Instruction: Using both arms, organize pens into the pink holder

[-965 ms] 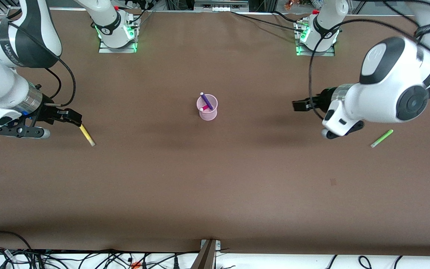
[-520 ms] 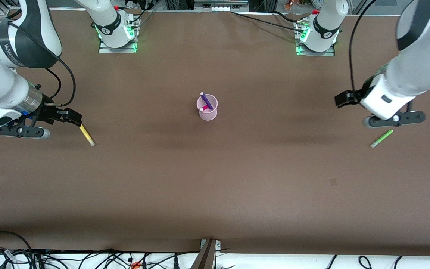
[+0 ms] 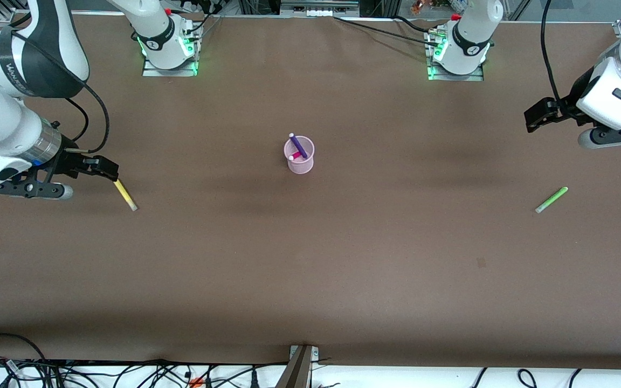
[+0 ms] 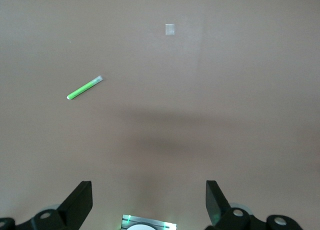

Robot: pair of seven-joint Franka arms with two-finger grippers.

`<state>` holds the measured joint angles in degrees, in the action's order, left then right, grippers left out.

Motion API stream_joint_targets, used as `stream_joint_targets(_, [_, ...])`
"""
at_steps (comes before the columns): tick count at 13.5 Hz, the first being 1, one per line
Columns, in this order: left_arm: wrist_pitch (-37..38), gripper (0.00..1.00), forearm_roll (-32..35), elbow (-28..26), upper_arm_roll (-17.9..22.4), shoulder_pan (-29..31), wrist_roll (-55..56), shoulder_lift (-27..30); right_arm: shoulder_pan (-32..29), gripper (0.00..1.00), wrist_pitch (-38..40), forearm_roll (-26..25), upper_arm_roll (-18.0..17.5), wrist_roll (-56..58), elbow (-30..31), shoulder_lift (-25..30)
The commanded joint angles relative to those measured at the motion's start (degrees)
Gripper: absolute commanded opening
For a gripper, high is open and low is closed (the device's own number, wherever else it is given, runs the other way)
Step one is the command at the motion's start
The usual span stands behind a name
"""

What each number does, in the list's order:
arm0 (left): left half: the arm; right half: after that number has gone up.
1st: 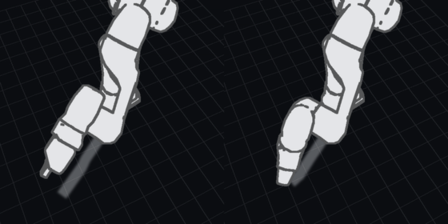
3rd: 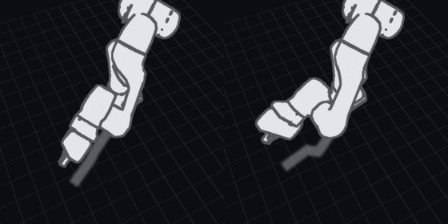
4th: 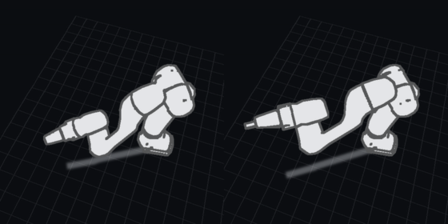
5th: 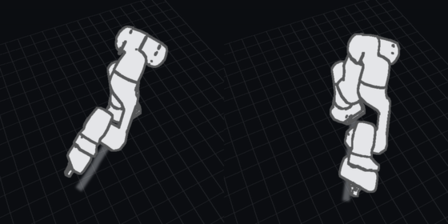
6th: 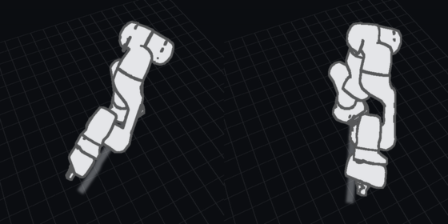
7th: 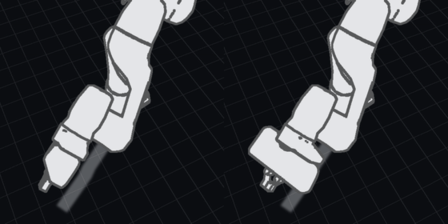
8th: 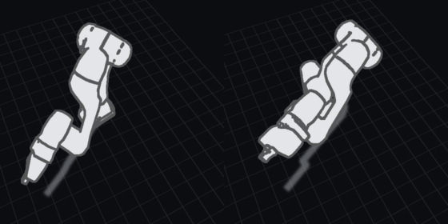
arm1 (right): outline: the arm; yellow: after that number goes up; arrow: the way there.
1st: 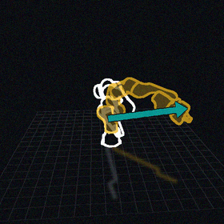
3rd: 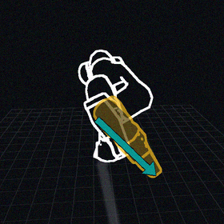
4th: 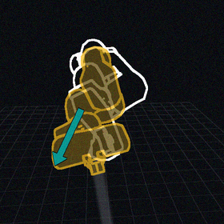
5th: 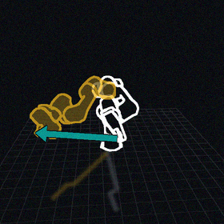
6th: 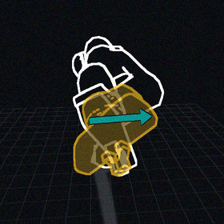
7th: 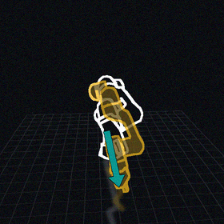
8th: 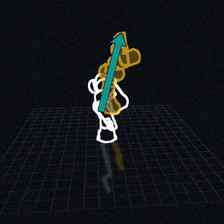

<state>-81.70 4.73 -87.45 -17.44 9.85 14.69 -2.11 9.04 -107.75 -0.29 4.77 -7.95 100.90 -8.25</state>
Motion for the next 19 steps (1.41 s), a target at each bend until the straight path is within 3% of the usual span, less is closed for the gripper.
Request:
stream_joint_targets(1, [-2.6,1.00,1.5,-3.6,-0.8,1.3,-2.1,2.3,-0.2,0.99,1.1,-0.1,0.0,1.5,-0.5,0.4])
stream_joint_targets(5, [-2.3,1.00,1.2,-0.1,-0.3,1.5,-5.5,-0.1,-0.2,1.00,1.3,-0.3,-0.1,2.0,-1.7,0.3])
stream_joint_targets(12, [-1.9,1.00,0.4,0.1,0.5,-1.6,-4.7,-0.6,-0.2,1.00,1.4,-0.2,0.0,1.9,-1.9,0.3])
stream_joint_targets(15, [-1.5,1.00,-0.9,-0.9,14.7,-14.7,-5.5,0.6,-0.2,1.00,1.4,-0.2,0.0,1.9,-1.8,0.2])
stream_joint_targets(16, [-1.5,1.00,-1.1,-1.7,17.8,-17.5,-5.6,1.2,-0.2,1.00,1.4,-0.2,0.0,1.8,-1.8,0.2])
stream_joint_targets(17, [-1.6,1.00,-1.6,-2.7,19.8,-19.9,-5.6,2.2,-0.2,1.00,1.4,-0.2,0.0,1.8,-1.8,0.1])
stream_joint_targets(19, [-0.6,1.00,-1.7,-3.2,20.0,-20.7,-4.7,2.5,-0.2,1.00,1.8,-0.2,0.0,1.5,-1.8,0.1])
